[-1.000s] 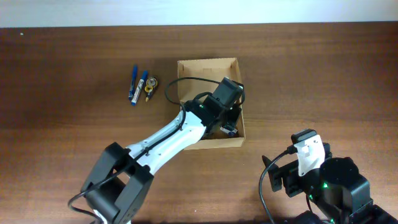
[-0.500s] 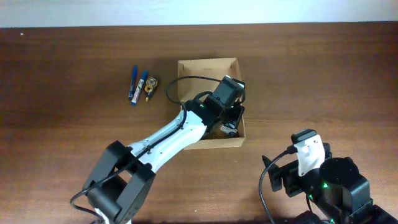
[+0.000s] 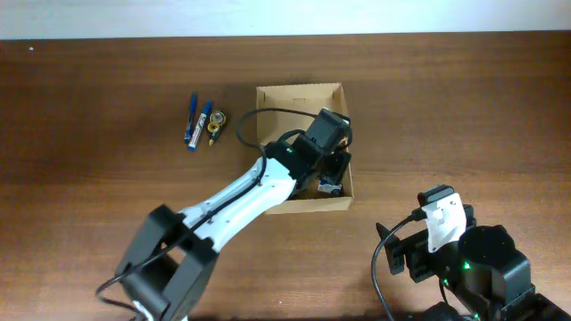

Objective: Pack container
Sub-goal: 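Carry the tape roll into the box and open the left gripper, then move the left gripper back over the gold tape dispenser, then lower the left gripper and grasp the gold tape dispenser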

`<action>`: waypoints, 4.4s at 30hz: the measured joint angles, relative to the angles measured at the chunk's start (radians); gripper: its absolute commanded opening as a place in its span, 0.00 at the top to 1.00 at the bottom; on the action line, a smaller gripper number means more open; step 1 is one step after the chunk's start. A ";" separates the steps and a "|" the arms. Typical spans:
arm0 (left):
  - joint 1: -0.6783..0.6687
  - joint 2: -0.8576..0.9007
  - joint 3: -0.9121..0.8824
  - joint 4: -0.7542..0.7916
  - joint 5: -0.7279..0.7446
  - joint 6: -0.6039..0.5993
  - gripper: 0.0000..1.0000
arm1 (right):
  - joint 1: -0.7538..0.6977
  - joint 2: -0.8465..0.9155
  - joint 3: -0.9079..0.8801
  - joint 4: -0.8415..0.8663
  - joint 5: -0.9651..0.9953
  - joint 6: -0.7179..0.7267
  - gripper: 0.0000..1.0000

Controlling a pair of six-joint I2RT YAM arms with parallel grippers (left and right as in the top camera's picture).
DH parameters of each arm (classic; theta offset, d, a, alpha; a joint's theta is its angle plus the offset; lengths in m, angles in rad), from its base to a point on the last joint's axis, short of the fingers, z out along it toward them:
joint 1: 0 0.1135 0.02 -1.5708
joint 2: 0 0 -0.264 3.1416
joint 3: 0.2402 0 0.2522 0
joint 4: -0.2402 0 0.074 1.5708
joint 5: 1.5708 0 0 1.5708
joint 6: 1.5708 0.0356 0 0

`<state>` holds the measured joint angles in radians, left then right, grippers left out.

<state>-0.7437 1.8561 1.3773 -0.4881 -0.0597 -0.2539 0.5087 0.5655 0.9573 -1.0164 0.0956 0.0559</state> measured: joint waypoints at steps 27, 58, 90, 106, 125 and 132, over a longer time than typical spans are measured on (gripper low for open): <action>0.388 -0.203 0.034 -0.170 -0.226 0.091 0.25 | 0.000 0.000 0.000 0.000 0.000 0.000 0.01; 0.564 0.135 0.022 0.006 0.057 0.235 0.27 | 0.000 0.000 0.000 0.000 0.000 0.000 0.01; 0.617 0.255 0.021 0.115 0.109 0.236 0.27 | 0.000 0.000 0.000 0.000 0.000 0.000 0.01; 0.617 0.265 0.021 0.167 0.113 0.239 0.27 | 0.000 0.000 0.000 0.000 0.000 0.000 0.01; 0.618 0.280 0.022 0.175 0.108 0.254 0.56 | 0.000 0.000 0.000 0.000 0.000 0.000 0.01; 0.618 0.280 0.022 0.174 0.109 0.254 0.68 | 0.000 0.000 0.000 0.000 0.000 0.000 0.01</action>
<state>-0.1257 2.1357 1.3991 -0.3145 0.0490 0.0006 0.5087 0.5655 0.9573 -1.0164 0.0956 0.0555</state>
